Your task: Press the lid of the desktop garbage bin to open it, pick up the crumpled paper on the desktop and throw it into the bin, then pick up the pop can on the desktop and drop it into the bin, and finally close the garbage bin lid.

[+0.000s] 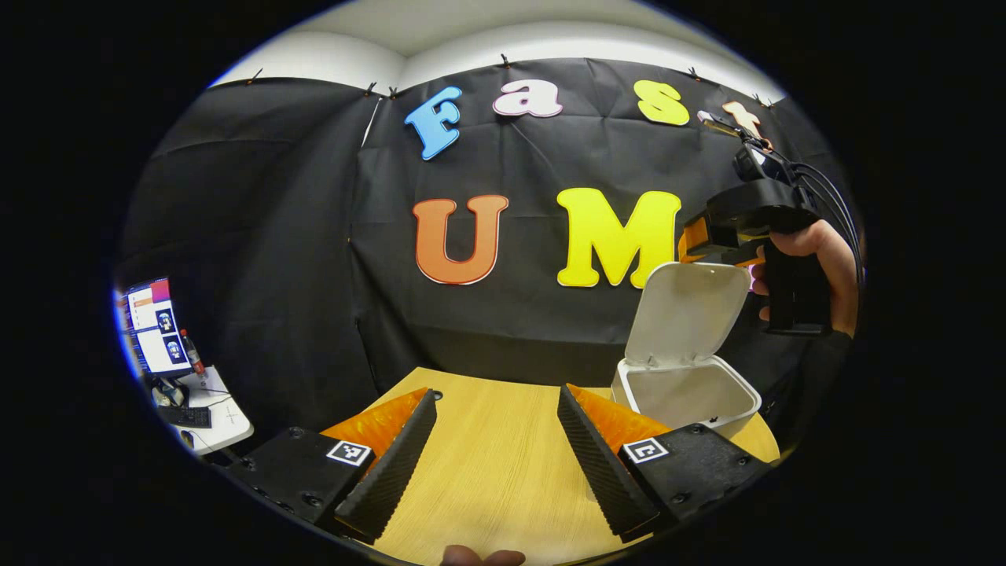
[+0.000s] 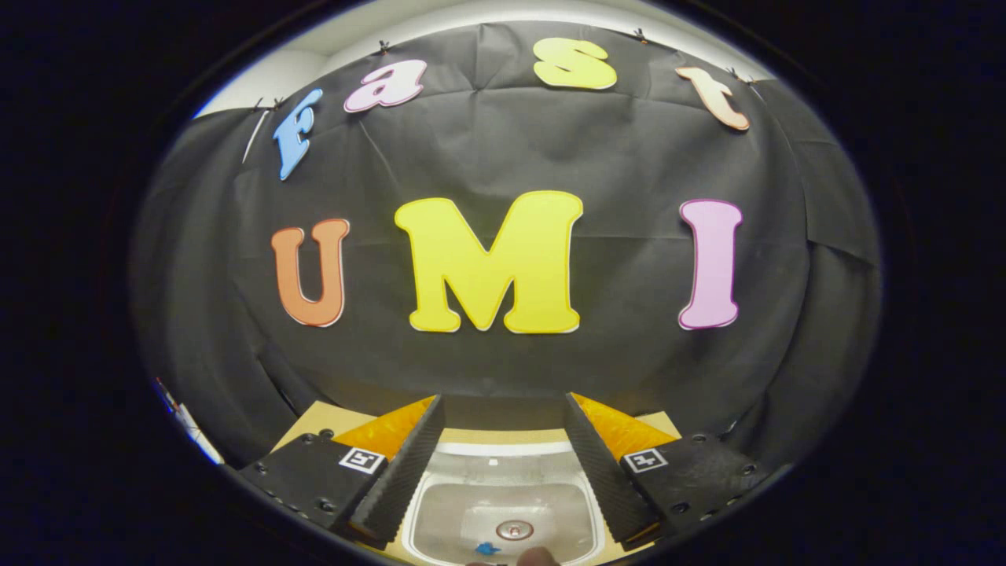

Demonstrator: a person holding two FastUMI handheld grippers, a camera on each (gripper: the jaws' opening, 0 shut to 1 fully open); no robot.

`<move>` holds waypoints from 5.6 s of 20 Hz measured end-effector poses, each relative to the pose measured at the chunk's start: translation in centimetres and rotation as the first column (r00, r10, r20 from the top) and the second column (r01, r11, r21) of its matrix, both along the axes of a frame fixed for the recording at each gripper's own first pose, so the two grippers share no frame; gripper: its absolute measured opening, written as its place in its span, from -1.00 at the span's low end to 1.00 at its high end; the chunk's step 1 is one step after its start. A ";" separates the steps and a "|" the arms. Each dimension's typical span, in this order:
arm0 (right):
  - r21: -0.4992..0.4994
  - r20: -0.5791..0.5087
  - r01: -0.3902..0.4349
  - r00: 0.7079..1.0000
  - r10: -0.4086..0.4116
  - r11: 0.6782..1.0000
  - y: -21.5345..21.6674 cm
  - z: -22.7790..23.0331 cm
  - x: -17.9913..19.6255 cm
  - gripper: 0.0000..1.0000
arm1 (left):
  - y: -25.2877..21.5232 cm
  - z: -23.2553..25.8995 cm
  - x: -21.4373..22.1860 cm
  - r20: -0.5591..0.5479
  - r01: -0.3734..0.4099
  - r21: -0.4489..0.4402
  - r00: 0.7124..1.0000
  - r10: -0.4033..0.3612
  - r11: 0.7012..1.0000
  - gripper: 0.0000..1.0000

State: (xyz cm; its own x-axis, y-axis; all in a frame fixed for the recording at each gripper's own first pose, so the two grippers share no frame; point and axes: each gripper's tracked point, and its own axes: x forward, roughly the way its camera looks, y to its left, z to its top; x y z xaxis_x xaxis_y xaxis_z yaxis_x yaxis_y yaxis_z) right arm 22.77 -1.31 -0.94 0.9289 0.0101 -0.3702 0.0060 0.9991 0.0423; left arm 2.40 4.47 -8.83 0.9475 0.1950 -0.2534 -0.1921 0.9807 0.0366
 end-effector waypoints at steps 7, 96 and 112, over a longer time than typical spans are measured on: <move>-0.017 -0.063 0.022 0.998 -0.023 1.000 -0.8 -4.8 -6.9 0.91 | -1.1 0.3 -2.3 0.013 0.077 -0.005 0.997 -0.077 0.997 1.00; -0.029 0.312 0.032 0.950 -0.021 0.999 -6.2 0.9 -19.1 0.91 | -7.6 8.8 1.5 0.189 0.191 0.010 0.964 -0.189 0.982 0.99; -0.038 0.310 0.039 0.950 -0.025 0.999 -6.4 0.9 -19.1 0.90 | -8.0 8.4 1.5 0.174 0.190 0.004 0.967 -0.188 0.982 0.99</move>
State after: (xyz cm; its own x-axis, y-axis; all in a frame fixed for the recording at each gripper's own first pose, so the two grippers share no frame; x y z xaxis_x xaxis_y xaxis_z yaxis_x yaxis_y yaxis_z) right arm 3.65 -7.69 -0.01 0.9975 -0.0311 -0.0640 0.0315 0.9995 0.0043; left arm 3.93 -3.56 -0.40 0.9965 0.0060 -0.0835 -0.0055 1.0000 0.0067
